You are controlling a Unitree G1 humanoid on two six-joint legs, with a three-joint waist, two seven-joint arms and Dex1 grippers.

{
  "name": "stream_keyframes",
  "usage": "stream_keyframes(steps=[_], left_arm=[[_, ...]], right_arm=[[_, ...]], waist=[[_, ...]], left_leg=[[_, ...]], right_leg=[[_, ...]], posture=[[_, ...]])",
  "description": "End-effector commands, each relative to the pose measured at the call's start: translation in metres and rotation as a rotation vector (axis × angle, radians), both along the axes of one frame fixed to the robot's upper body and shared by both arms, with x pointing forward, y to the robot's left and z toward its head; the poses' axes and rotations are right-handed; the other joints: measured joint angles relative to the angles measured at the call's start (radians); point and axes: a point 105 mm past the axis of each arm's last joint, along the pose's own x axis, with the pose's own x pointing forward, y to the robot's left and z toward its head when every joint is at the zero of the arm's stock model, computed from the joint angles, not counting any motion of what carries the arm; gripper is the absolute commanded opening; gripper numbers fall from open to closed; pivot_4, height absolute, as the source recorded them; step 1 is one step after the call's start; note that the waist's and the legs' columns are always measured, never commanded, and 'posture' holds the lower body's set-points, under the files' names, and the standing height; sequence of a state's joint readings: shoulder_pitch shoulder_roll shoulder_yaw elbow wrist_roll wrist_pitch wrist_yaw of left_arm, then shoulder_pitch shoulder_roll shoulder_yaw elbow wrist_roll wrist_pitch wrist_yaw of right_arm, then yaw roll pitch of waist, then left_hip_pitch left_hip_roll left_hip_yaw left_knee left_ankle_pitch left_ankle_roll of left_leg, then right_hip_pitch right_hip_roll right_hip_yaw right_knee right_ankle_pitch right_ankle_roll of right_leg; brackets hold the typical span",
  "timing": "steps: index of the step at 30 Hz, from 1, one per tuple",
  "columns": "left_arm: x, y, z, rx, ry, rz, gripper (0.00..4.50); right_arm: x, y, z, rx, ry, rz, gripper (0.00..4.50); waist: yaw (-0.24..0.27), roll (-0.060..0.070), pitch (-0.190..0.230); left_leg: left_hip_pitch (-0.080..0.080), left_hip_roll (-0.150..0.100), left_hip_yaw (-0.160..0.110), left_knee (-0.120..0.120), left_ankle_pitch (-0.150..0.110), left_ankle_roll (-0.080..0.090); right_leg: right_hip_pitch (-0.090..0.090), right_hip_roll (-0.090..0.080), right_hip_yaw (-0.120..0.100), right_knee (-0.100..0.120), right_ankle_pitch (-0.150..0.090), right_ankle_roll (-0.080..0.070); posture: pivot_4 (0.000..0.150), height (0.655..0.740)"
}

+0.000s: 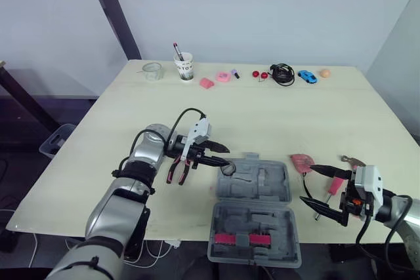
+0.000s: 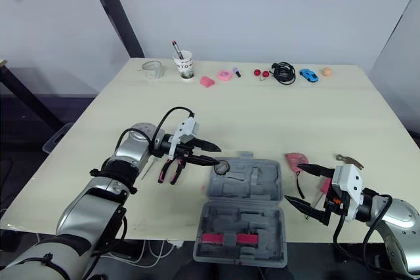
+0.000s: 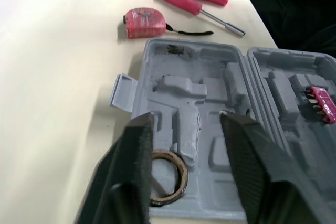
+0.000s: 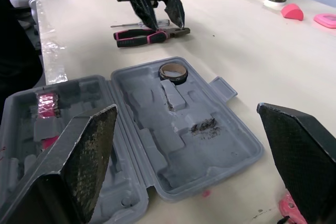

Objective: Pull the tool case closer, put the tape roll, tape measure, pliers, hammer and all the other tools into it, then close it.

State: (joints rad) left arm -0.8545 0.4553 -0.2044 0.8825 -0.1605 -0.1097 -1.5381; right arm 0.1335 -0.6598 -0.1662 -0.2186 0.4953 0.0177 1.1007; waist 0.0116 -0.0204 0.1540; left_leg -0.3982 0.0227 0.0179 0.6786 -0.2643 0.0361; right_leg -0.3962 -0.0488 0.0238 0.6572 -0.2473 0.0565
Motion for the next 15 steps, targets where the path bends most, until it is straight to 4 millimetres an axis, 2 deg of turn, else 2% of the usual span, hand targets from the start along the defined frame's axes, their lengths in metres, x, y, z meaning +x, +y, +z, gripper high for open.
stream_keyframes(steps=[1, 15], left_arm=[[0.002, 0.003, 0.0, -0.015, -0.032, 0.013, 0.45], [0.003, -0.005, -0.012, -0.031, -0.04, 0.022, 0.45]], right_arm=[[0.001, 0.0, 0.008, -0.004, -0.05, -0.004, 4.5], [-0.002, 0.0, 0.006, -0.003, -0.056, -0.019, 4.5]], waist=[[-0.001, 0.0, 0.0], [0.0, 0.0, 0.0]], left_leg=[[0.0, 0.0, 0.0, 0.0, 0.0, 0.0], [0.0, 0.0, 0.001, 0.0, 0.0, 0.0]], right_leg=[[0.0, 0.0, 0.0, 0.0, 0.0, 0.0], [0.0, 0.0, 0.0, 0.0, 0.0, 0.0]], posture=[[0.15, 0.74], [0.15, 0.74]])
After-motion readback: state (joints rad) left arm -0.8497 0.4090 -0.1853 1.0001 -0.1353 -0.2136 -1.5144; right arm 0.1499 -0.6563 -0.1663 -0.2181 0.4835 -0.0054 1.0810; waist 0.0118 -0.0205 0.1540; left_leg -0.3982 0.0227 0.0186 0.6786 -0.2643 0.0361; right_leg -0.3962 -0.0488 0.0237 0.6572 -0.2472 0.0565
